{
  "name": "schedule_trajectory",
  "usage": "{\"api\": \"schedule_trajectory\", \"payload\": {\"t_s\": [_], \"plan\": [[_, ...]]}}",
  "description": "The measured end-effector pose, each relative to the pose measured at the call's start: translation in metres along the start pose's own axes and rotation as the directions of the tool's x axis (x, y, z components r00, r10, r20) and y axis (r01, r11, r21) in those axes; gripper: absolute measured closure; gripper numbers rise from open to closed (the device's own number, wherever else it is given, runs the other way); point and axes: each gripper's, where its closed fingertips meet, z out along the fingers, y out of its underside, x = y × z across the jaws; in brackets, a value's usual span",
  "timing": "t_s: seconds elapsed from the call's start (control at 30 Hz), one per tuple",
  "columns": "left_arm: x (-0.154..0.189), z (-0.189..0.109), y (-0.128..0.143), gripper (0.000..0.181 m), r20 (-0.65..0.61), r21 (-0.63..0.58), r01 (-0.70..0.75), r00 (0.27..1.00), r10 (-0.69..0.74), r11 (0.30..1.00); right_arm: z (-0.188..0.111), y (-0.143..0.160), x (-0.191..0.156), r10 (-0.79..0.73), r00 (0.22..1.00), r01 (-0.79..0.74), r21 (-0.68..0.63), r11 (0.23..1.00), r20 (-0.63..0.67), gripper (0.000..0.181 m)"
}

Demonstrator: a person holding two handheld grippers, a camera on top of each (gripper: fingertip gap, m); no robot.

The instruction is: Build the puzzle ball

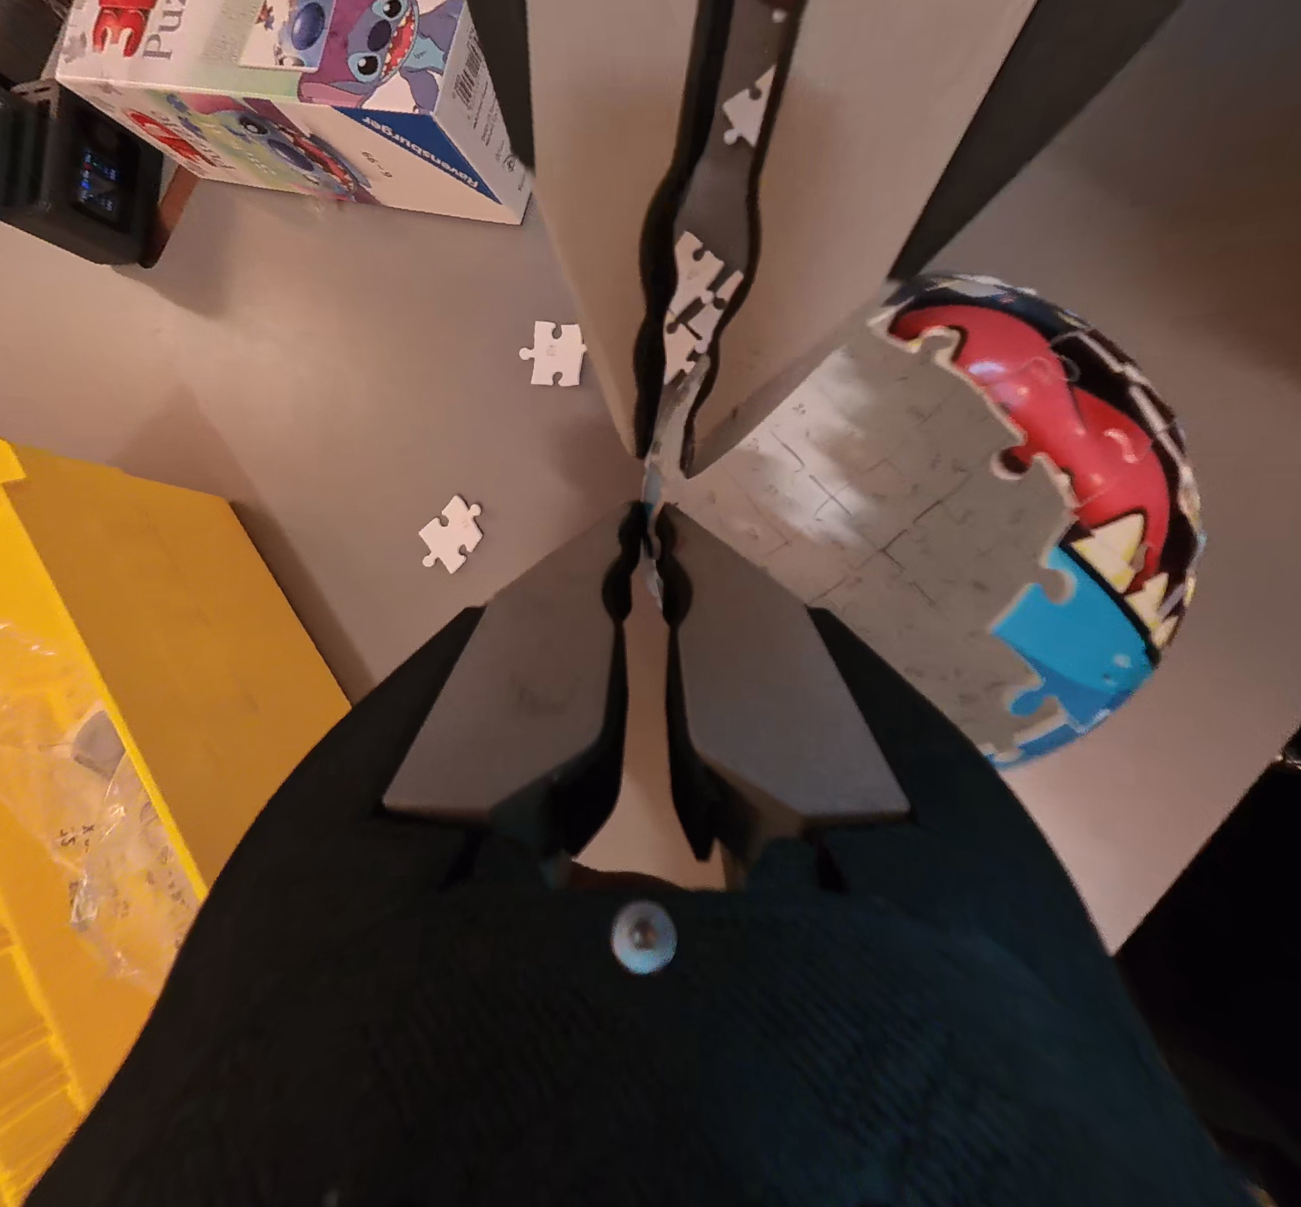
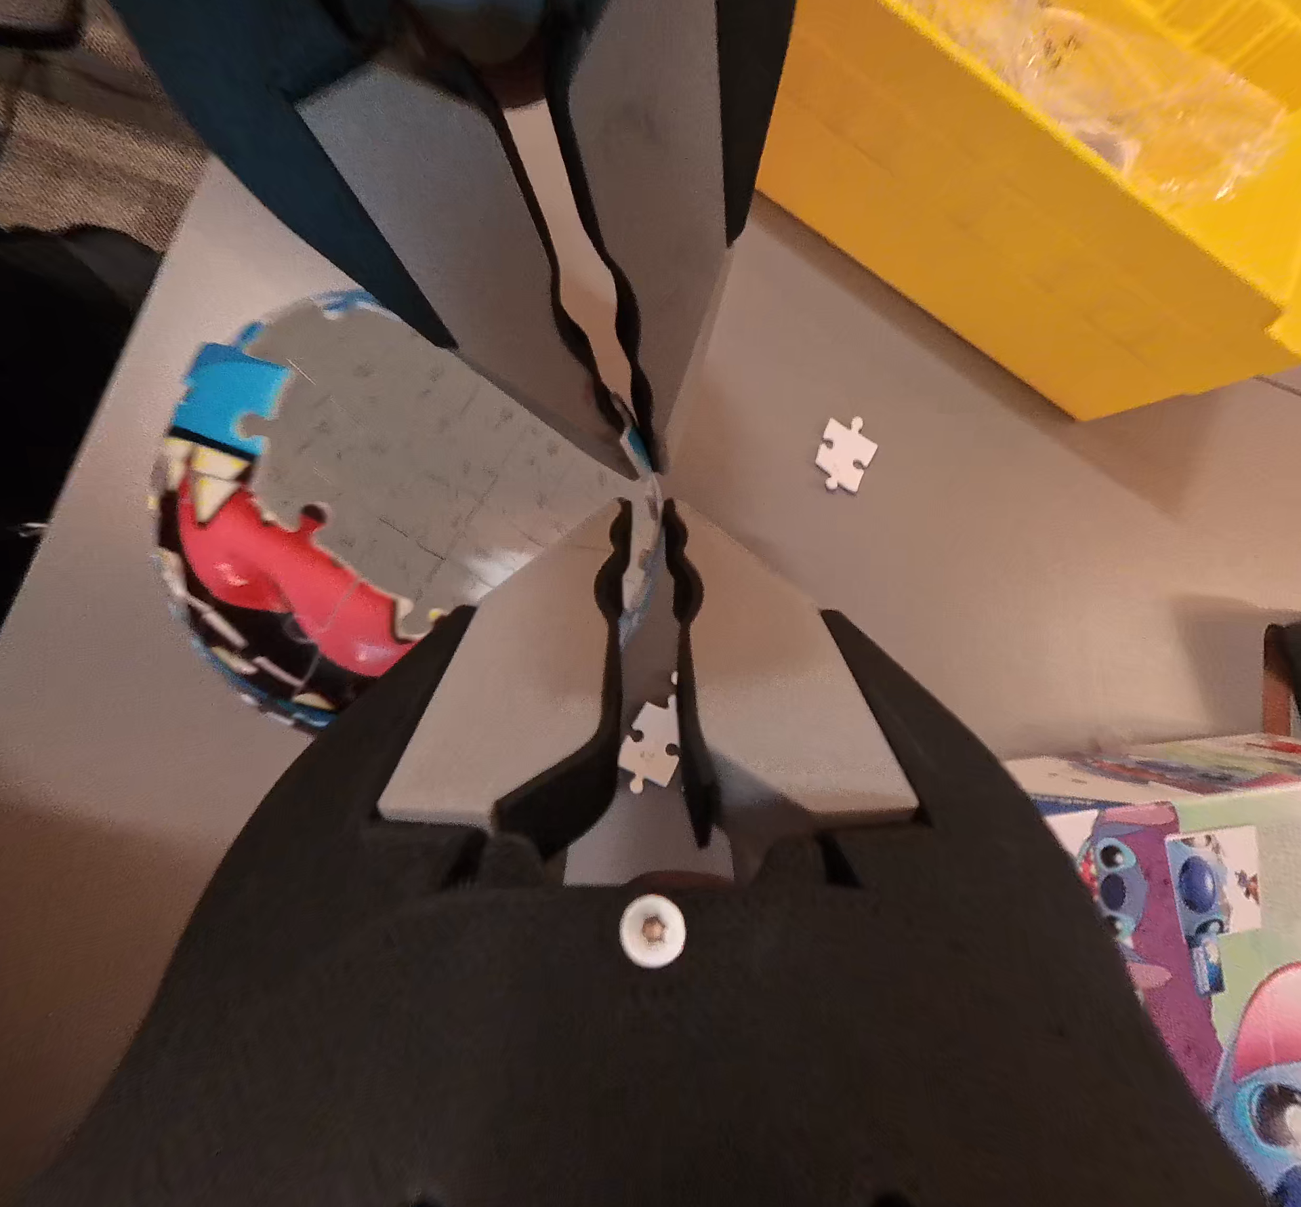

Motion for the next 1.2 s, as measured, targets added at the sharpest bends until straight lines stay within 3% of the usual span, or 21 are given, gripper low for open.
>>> {"api": "schedule_trajectory", "payload": {"t_s": [0.17, 0.27, 0.7, 1.2], "plan": [[0.001, 0.0, 0.003, 0.181, 0.014, -0.012, -0.008, 1.0, 0.008, 1.0, -0.027, -0.014, 0.004, 0.018, 1.0, -0.017, 0.093, 0.996, -0.007, 0.169], [0.001, 0.0, 0.002, 0.181, 0.023, -0.014, -0.014, 1.0, 0.014, 1.0, -0.042, -0.02, 0.008, 0.054, 0.999, -0.053, 0.164, 0.985, -0.001, 0.177], [0.003, -0.011, -0.006, 0.174, 0.007, 0.028, 0.002, 1.0, -0.002, 1.0, -0.03, -0.006, 0.014, 0.044, 0.999, -0.041, 0.096, 0.995, -0.03, 0.175], [-0.02, -0.067, -0.007, 0.167, 0.072, 0.188, 0.069, 0.994, -0.084, 0.98, -0.041, 0.006, 0.023, 0.082, 0.996, -0.078, 0.093, 0.993, -0.033, 0.172]]}}
